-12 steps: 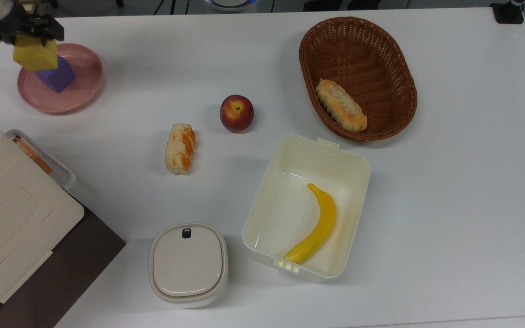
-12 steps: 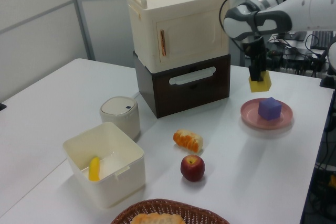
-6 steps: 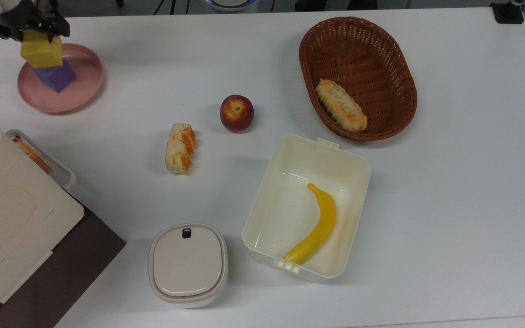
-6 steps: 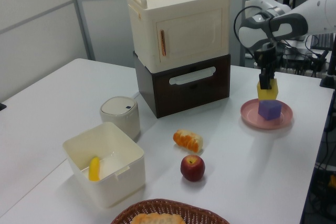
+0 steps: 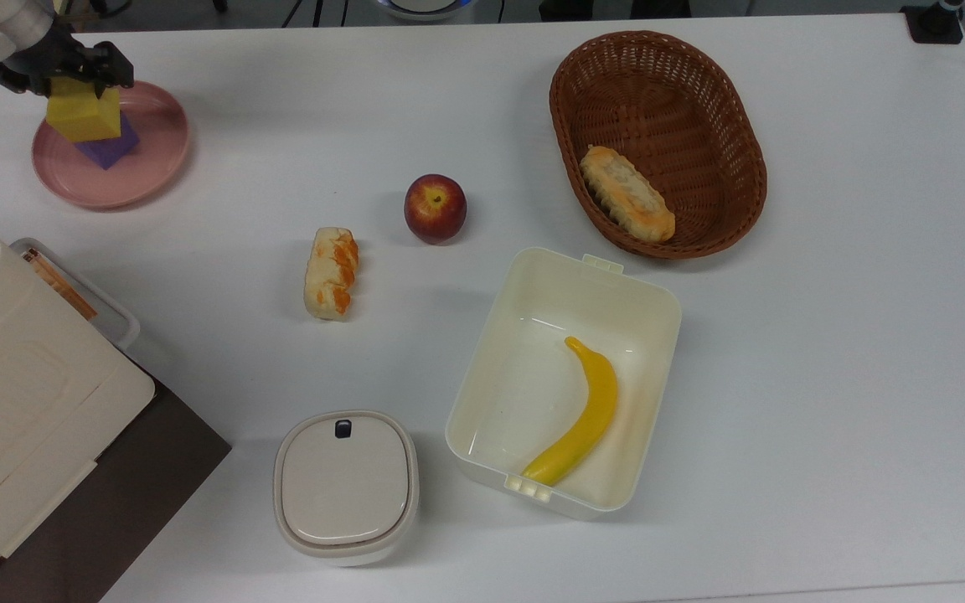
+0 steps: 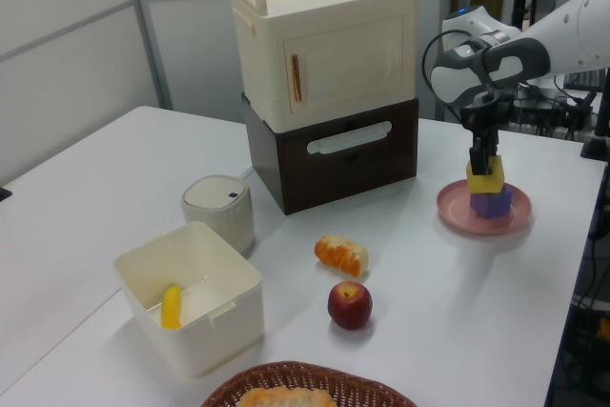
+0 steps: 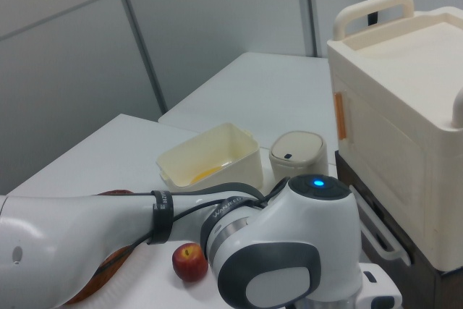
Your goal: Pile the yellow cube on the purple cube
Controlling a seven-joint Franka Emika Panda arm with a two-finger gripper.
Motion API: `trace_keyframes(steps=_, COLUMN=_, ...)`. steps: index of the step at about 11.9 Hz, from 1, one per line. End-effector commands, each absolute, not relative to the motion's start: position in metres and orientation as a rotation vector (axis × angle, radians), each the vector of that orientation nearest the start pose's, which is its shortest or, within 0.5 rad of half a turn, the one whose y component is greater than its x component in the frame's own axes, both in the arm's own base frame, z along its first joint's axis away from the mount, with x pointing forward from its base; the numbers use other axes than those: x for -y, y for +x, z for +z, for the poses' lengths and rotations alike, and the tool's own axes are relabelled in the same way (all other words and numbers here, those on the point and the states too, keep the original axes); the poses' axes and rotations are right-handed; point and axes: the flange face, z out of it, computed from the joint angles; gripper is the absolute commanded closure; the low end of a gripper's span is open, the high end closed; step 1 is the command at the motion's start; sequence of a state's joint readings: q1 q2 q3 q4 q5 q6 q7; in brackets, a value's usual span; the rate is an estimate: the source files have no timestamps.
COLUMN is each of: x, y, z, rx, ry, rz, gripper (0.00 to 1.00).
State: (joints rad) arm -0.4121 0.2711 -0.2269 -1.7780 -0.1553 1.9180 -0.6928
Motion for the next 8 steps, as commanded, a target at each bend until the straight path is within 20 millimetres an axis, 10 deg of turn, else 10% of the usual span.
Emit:
trace_keyframes(steps=1, x=0.372, y=0.490, z=0.394, rx=0.229, ry=-3.210, rz=0.377, gripper=0.68)
trace_keyframes(steps=3, x=0.373, y=0.492, z=0.404, rx=0.223, ry=-3.224, rz=0.364, gripper=0.00)
trace_keyframes(steps=8, x=0.368, y=0.505, z=0.480, rx=0.170, ry=-3.227, rz=0.320, gripper=0.00)
